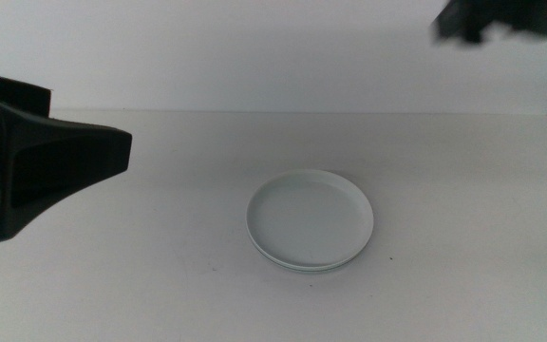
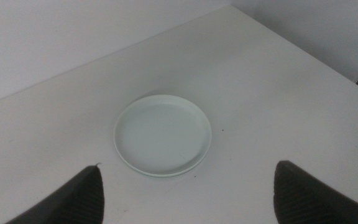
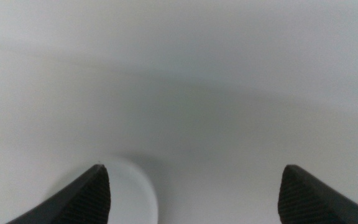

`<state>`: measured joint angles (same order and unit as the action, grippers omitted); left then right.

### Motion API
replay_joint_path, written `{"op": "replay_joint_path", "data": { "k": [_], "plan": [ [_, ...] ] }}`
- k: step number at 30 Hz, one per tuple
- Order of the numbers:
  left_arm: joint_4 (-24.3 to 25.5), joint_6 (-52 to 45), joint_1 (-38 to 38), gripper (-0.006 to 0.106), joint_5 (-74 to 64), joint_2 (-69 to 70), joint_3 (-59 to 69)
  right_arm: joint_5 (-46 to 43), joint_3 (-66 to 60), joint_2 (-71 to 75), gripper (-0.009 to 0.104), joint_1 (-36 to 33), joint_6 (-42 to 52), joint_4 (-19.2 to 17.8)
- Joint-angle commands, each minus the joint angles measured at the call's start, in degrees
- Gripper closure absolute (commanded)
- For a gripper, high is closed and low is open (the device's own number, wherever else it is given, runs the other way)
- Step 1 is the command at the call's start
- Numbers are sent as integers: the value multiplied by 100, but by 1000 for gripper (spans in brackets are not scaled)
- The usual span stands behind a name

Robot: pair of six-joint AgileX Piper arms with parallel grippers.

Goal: Stack the three bowls on top of each other.

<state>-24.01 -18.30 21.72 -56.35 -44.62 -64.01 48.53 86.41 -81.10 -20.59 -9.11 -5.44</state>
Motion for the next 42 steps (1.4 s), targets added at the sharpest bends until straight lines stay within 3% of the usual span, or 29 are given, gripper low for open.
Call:
{"op": "replay_joint_path", "data": {
  "k": [1, 6, 10, 13, 18, 22, 35, 39, 42],
  "plan": [
    [-2, 12, 4, 7, 40, 16, 18, 110, -117, 675, 2, 7, -199, -354],
    [-2, 12, 4, 7, 40, 16, 18, -186, -1058, 1862, 2, 7, -984, -1047],
    [45, 12, 4, 7, 150, 16, 58, -649, -1858, 2557, 2, 7, -1236, -1131],
    [45, 12, 4, 7, 1299, 191, 334, -862, -2149, 2845, 2, 7, -1516, -1278],
    [562, 12, 4, 7, 3155, 552, 1153, -992, -2180, 3047, 2, 7, -1542, -1501],
    [653, 12, -136, 7, 3213, 851, 1664, -891, -2180, 3045, 2, 7, -1771, -1179],
    [664, 28, -1679, 7, 3459, 2855, 3293, -928, -2180, 3045, 2, 7, -1786, -1199],
    [1074, 123, -1964, 7, 3247, 3386, 3515, -928, -2180, 3045, 2, 7, -1786, -1199],
    [1408, 976, -2065, 7, 3206, 3652, 3648, -928, -2180, 3045, 2, 7, -1786, -1199]
  ]
}}
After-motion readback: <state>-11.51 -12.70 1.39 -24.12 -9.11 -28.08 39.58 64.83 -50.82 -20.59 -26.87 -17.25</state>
